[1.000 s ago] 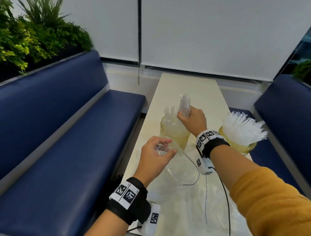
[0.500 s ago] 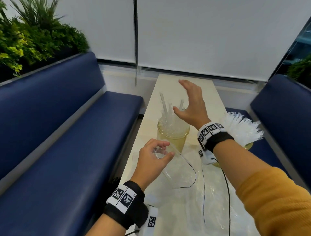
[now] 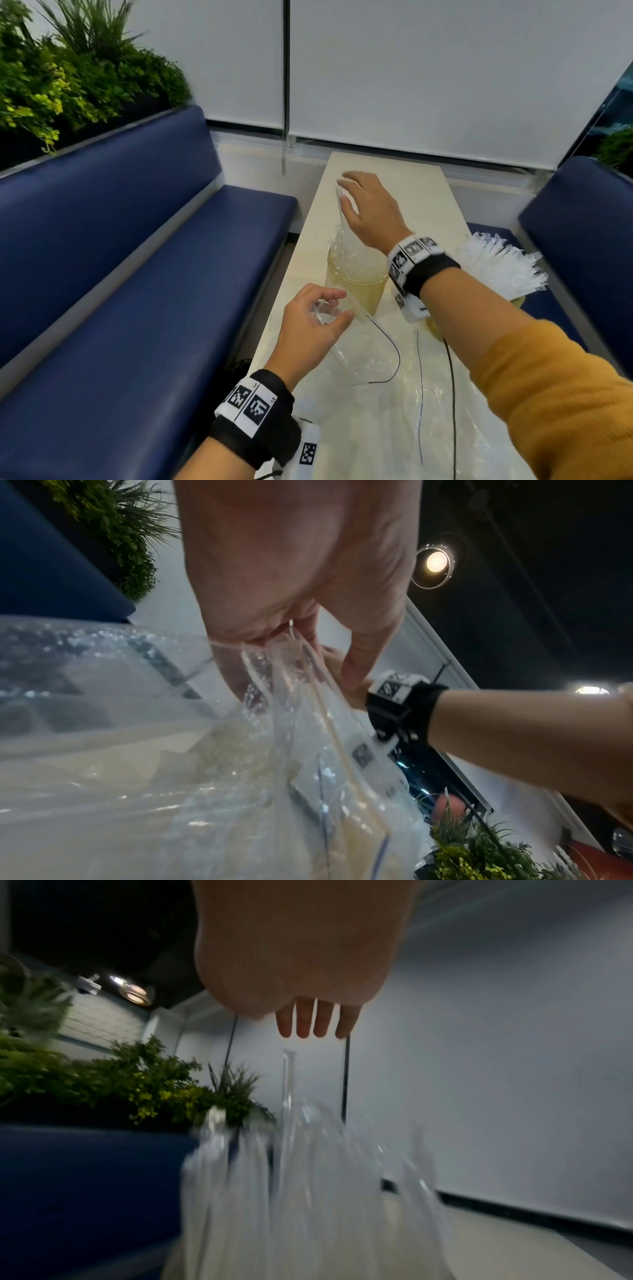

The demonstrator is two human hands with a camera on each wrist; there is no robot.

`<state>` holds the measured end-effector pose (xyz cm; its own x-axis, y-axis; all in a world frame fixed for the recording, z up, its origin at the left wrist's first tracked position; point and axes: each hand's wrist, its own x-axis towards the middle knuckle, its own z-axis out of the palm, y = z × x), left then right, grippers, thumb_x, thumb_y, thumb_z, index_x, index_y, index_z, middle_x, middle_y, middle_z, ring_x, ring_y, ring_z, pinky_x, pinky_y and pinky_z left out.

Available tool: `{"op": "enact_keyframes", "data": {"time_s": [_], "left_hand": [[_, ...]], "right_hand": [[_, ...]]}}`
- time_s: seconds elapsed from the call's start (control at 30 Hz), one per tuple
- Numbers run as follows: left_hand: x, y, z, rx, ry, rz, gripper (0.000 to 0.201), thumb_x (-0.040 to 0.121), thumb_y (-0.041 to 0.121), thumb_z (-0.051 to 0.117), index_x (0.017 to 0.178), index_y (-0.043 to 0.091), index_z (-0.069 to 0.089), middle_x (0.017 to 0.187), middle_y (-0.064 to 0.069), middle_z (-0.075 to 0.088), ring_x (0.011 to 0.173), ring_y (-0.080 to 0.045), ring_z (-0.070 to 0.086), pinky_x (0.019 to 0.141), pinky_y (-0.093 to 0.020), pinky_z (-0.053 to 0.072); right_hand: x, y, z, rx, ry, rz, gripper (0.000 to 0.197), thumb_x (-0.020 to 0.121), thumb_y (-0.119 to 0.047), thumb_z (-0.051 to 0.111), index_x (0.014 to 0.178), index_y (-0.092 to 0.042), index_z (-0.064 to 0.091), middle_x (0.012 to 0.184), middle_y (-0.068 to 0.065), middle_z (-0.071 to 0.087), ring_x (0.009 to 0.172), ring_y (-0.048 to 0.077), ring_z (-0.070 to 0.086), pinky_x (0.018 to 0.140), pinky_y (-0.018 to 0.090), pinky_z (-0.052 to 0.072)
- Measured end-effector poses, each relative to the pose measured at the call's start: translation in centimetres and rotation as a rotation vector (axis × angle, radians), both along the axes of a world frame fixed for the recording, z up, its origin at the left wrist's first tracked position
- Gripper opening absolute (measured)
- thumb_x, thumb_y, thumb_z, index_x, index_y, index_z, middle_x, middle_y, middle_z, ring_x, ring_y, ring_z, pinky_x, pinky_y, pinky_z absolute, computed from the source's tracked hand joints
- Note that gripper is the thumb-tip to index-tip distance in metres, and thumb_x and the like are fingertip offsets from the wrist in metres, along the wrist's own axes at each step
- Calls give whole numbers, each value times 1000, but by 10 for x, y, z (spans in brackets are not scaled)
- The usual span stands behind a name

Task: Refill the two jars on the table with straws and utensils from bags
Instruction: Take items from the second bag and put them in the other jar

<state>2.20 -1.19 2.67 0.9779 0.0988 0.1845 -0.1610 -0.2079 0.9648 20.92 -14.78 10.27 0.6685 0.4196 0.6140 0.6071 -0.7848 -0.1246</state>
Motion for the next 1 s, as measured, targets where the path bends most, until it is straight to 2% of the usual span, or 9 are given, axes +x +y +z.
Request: {"op": "enact_keyframes", "data": {"time_s": [0.1,0.2,0.3,0.53,0.63,0.73,0.83,0.93,1.0], "left_hand": [[1,2,1,5,-1,1,22,85,21,79,105,24,72,109,14,67,95,1,66,75,-12,54],[3,4,1,17,1,11,21,86,20,78,105,25,72,109,14,66,94,3,66,73,-9,53],[6,6,0,16,6,16,20,87,17,75,104,26,72,108,14,66,94,4,66,75,-8,52],[12,2,-1,24,38,-34,37,87,-4,63,109,24,72,110,9,65,99,-8,68,77,-18,54],[11,1,1,53,43,-99,50,82,-12,58,120,20,68,113,7,64,105,-8,67,73,-16,52],[11,-1,4,114,10,-134,57,81,-14,56,127,18,65,116,6,62,107,-2,65,78,-9,51],[12,-2,6,145,-19,-160,59,80,-17,56,130,14,63,120,3,61,110,-5,64,81,-6,50],[12,-4,8,184,-36,-172,60,79,-18,56,130,13,63,122,2,60,111,-2,61,85,-4,48],[11,-6,10,209,-42,-177,60,80,-17,57,130,15,63,122,4,60,111,0,60,86,-2,47]], "right_hand": [[24,21,18,-198,211,15,44,106,-29,39,142,-6,52,147,9,51,136,25,46,111,37,38],[34,22,10,-293,276,-157,41,103,-33,39,110,-11,73,109,9,71,95,27,67,83,36,55],[16,5,-22,-303,218,-258,45,102,-36,38,96,-11,75,90,8,71,77,24,65,67,31,51],[-30,-16,-30,-115,306,-106,38,105,-27,42,132,-6,59,137,13,57,129,29,49,108,41,40],[-54,-21,-5,35,211,-207,26,97,-34,50,93,-19,71,95,0,69,88,20,61,74,34,51],[-97,-32,11,54,476,-142,35,87,-28,55,59,-9,64,57,5,66,54,23,61,51,28,49],[-127,-36,-8,-87,895,62,25,91,-22,59,79,-10,77,74,7,75,61,18,70,56,27,55],[-133,-26,-46,-373,754,70,31,97,-30,58,123,-20,69,126,2,67,106,22,64,89,34,50],[-137,-21,-65,-607,657,-12,46,99,-42,52,140,-23,53,141,2,54,125,28,52,95,38,45]]}}
